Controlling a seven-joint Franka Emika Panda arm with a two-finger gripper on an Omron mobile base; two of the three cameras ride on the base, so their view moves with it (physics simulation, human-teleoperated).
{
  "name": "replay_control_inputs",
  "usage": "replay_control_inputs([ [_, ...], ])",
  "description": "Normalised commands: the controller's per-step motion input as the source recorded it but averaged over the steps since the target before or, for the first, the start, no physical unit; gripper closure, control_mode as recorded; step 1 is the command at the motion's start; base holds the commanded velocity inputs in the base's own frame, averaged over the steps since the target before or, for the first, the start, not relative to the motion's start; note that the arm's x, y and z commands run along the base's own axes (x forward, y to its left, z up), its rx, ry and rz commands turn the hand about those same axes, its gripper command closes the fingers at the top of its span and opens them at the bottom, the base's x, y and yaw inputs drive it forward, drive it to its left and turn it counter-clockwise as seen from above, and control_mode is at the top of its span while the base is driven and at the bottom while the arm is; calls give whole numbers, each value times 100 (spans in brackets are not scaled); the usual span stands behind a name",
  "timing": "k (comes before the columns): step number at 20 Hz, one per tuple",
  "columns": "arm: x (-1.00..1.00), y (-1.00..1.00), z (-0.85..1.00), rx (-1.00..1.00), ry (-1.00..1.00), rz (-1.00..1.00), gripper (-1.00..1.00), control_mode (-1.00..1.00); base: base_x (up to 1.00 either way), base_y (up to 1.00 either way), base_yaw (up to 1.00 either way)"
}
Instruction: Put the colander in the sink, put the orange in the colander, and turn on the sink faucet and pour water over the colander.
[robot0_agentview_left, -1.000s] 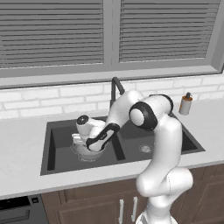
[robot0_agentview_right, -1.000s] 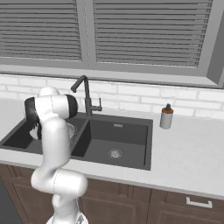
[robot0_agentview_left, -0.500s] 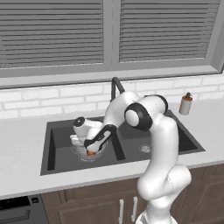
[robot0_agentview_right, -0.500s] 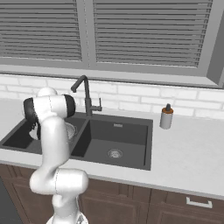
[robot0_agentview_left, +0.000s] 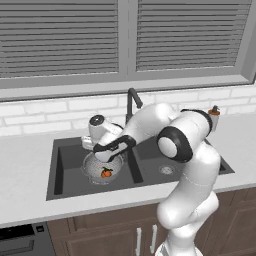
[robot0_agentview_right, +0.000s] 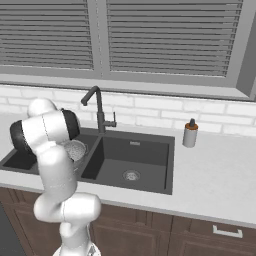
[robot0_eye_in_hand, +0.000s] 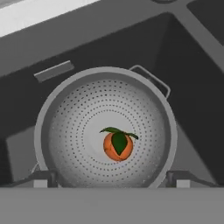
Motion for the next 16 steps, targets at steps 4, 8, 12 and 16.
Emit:
replay_control_inputs([
  [4,-35,-14,100,23,-3,0,-100,-100,0,0,0],
  [8,-53,-18,100,25,-1,0,-100,-100,0,0,0],
  [12,-70,-32,100,25,0,0,-100,-100,0,0,0],
  [16,-76,-38,100,27,0,0,-100,-100,0,0,0],
])
